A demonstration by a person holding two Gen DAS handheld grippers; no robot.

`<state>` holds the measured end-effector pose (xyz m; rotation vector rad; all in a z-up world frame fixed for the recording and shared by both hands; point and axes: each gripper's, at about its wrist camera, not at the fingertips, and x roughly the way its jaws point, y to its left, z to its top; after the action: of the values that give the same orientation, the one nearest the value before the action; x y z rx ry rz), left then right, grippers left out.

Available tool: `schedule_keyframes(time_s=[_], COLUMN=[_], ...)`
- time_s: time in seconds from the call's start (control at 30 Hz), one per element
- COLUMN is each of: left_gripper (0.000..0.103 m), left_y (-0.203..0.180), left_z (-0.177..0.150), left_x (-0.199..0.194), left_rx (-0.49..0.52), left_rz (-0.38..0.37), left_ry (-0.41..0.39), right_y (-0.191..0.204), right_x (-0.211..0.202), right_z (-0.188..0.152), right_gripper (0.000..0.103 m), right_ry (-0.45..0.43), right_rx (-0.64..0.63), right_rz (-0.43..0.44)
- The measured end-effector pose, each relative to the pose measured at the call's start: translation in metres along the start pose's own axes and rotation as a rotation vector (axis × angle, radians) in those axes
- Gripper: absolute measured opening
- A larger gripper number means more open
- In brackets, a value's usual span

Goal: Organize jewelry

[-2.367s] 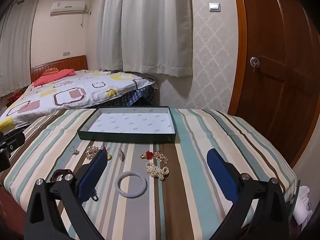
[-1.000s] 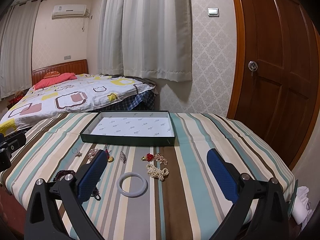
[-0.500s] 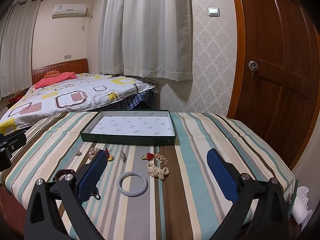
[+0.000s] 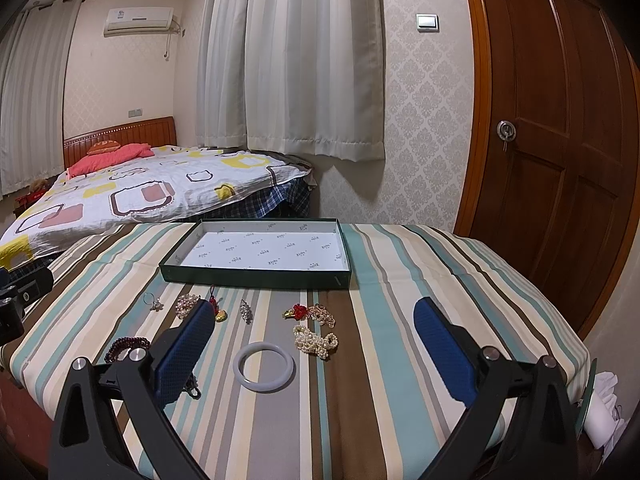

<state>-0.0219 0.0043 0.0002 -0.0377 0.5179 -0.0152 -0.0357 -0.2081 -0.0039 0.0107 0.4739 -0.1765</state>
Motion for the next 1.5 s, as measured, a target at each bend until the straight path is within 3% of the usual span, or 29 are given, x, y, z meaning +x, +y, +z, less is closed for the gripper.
schedule_keyframes(time_s=[1.1, 1.5], left_gripper=[0.099, 0.098], left_y=[0.005, 0.005], left_z=[-0.016, -0.039], left_x=[0.033, 0.082], left_rx=[-0.001, 0.013], left_rz=[0.003, 0.007], left_ry=[0.062, 0.180], right_y=[0.001, -0.001], right_x=[0.025, 0.057], right_z=[-0.023, -0.045], right_gripper=[0.097, 0.097], right_ry=[0.056, 0.142], right_rx=[-0.006, -0.001], right_rz=[0.000, 0.024])
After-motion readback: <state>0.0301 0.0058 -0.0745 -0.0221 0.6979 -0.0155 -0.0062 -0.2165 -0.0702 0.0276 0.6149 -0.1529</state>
